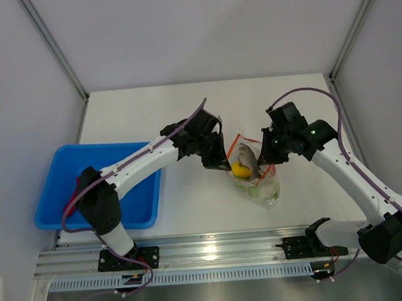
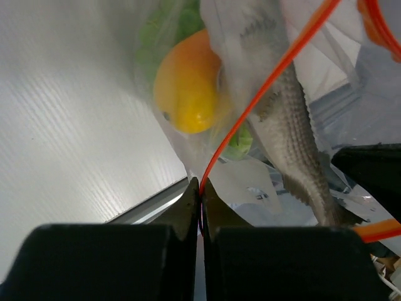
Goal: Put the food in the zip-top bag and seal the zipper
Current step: Adjust the zipper food storage bag at the center of the board.
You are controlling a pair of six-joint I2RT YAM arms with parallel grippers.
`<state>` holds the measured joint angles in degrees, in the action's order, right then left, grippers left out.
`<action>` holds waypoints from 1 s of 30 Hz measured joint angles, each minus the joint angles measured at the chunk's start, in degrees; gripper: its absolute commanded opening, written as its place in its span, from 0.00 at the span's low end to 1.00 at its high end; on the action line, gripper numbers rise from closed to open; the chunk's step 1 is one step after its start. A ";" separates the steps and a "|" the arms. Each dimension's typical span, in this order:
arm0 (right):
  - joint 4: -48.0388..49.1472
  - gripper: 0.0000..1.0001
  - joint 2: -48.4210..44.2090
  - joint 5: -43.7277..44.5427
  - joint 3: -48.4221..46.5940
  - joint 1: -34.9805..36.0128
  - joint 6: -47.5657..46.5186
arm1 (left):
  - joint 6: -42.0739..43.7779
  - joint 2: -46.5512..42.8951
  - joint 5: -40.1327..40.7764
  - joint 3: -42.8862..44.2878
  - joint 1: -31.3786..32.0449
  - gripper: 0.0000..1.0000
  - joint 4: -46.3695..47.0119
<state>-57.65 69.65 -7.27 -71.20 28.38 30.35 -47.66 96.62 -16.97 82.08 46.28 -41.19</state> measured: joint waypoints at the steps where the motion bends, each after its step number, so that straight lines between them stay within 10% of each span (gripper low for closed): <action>1: -0.33 0.00 0.39 0.02 -0.44 -0.37 -0.33 | 0.17 0.20 -0.26 0.63 0.00 0.01 0.02; 12: -11.96 0.00 7.06 10.19 -15.30 -2.40 -5.53 | 3.13 1.97 -3.02 21.55 0.02 0.01 -3.45; 30: -12.70 0.00 9.05 9.16 -11.50 -3.21 -8.20 | 2.54 4.09 -10.97 15.26 -1.75 0.01 -5.31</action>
<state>-70.35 78.70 1.89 -82.70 25.17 22.15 -45.12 100.71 -27.94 97.34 44.53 -46.50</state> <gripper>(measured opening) 0.002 0.005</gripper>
